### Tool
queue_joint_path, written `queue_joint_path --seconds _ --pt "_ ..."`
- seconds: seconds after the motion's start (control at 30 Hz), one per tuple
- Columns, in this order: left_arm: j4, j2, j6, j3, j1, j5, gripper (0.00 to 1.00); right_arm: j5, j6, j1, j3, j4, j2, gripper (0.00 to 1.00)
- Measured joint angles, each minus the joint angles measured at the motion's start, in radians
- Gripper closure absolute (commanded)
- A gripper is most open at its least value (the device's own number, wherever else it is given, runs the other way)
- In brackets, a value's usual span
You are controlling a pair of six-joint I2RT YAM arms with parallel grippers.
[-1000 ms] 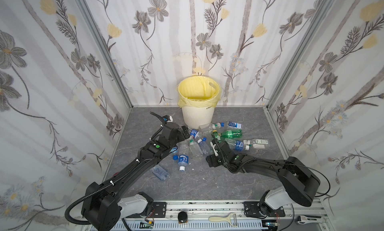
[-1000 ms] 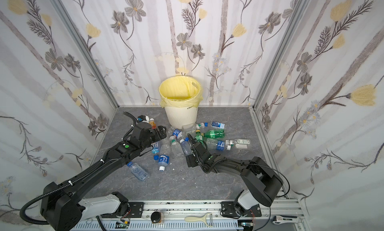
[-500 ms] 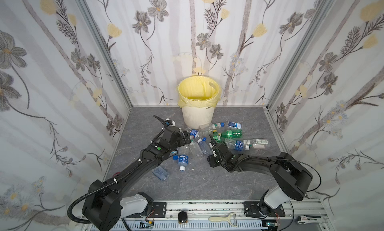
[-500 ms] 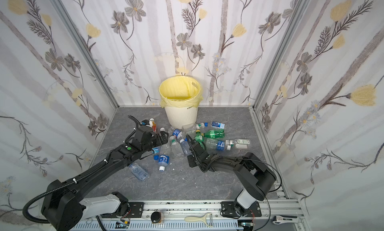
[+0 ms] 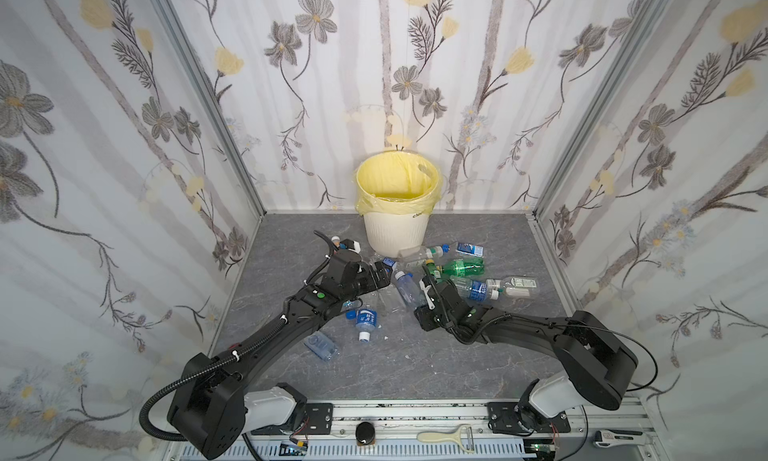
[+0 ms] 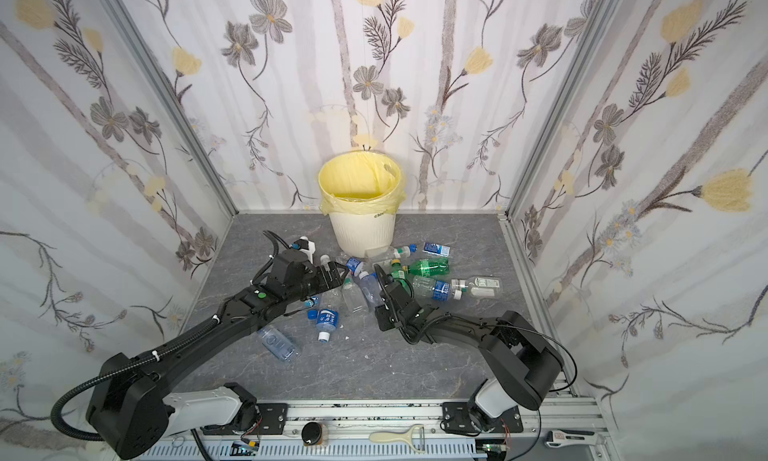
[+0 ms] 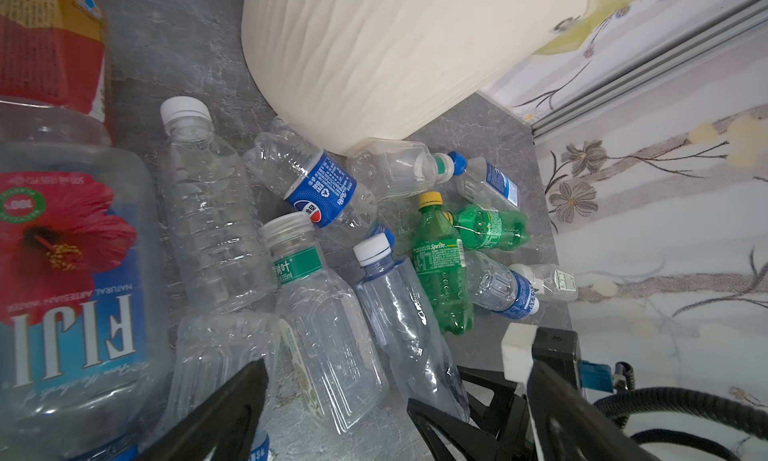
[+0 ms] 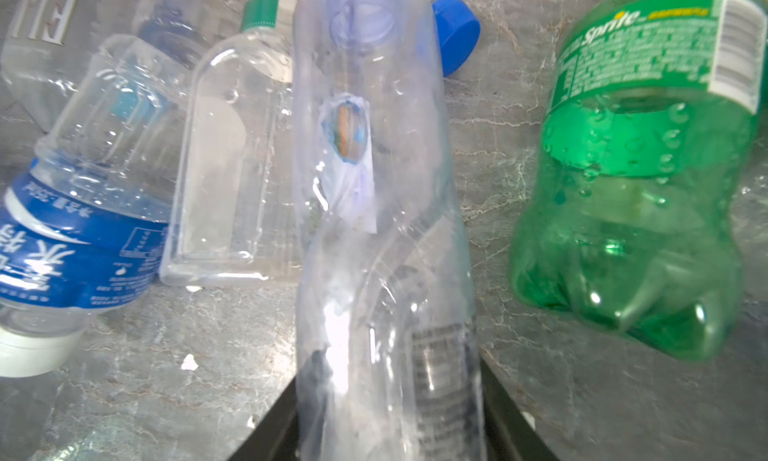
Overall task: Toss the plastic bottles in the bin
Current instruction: 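Grasp the crumpled clear bottle with the right gripper and lift it toward the left gripper, then close the left gripper on the bottle's white cap held up by the right gripper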
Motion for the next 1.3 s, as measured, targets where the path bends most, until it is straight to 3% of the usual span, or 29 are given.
queue_joint_path --seconds 0.6,1.13,1.3 --pt "0.044 0.069 -0.077 0.117 0.001 0.075 0.00 -0.009 -0.001 0.001 0.141 -0.076 -0.199 0.49" --pt "0.186 0.123 -0.198 0.159 0.002 0.127 0.00 -0.044 -0.001 0.001 0.192 -0.077 -0.225 0.49" --pt "0.246 0.131 -0.224 0.139 0.002 0.146 0.08 -0.051 0.000 0.013 0.193 -0.069 -0.225 0.49"
